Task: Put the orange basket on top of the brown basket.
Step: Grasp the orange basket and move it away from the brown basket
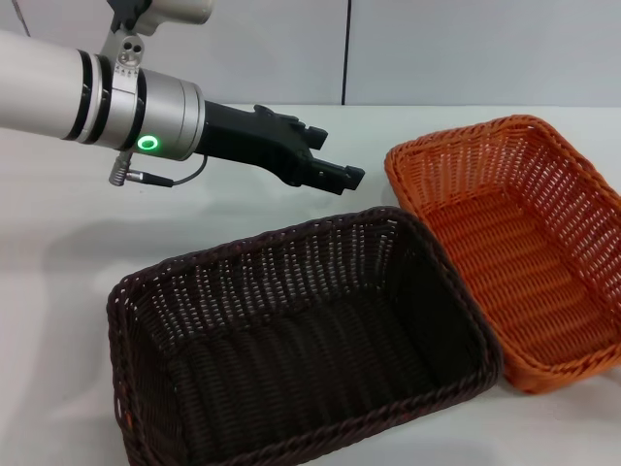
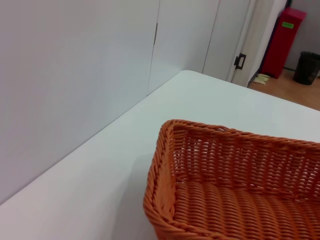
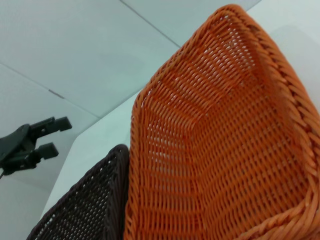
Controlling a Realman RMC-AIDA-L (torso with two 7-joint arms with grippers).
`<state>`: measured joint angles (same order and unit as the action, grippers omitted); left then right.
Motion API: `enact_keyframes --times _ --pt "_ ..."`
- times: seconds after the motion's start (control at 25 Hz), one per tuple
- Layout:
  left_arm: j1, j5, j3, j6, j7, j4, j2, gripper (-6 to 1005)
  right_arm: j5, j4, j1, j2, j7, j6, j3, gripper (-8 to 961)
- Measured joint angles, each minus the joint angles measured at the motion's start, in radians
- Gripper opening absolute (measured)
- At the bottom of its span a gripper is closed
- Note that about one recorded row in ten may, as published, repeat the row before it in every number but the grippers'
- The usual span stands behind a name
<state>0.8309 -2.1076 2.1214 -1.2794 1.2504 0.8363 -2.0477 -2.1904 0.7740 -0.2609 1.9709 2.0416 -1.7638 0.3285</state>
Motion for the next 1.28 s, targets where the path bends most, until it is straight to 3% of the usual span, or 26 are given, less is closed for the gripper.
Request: enact_keyframes --times 0.4,0.6,0.88,1.12,1.28 --pt "-0.007 0.0 -0.001 0.001 0.0 -0.003 0.0 844 0.003 -0.011 -0.02 -0.008 0.001 0.055 -0.04 729" --pt "-0.011 0.0 -0.002 0.004 0.002 -0.006 0.0 844 0.005 -0.011 -0.037 -0.026 0.008 0.089 -0.115 729" --pt "-0.017 0.0 -0.002 0.004 0.003 -0.007 0.003 844 0.006 -0.076 -0.085 -0.073 0.016 0.197 -0.155 729" --pt "-0.024 0.0 -0.001 0.0 0.001 -0.007 0.006 844 0.006 -0.099 -0.104 -0.086 0.01 0.24 -0.148 729" --pt "-0.025 -0.002 -0.001 0.0 0.0 -0.007 0.009 844 0.006 -0.09 -0.088 -0.088 0.015 0.16 -0.165 729"
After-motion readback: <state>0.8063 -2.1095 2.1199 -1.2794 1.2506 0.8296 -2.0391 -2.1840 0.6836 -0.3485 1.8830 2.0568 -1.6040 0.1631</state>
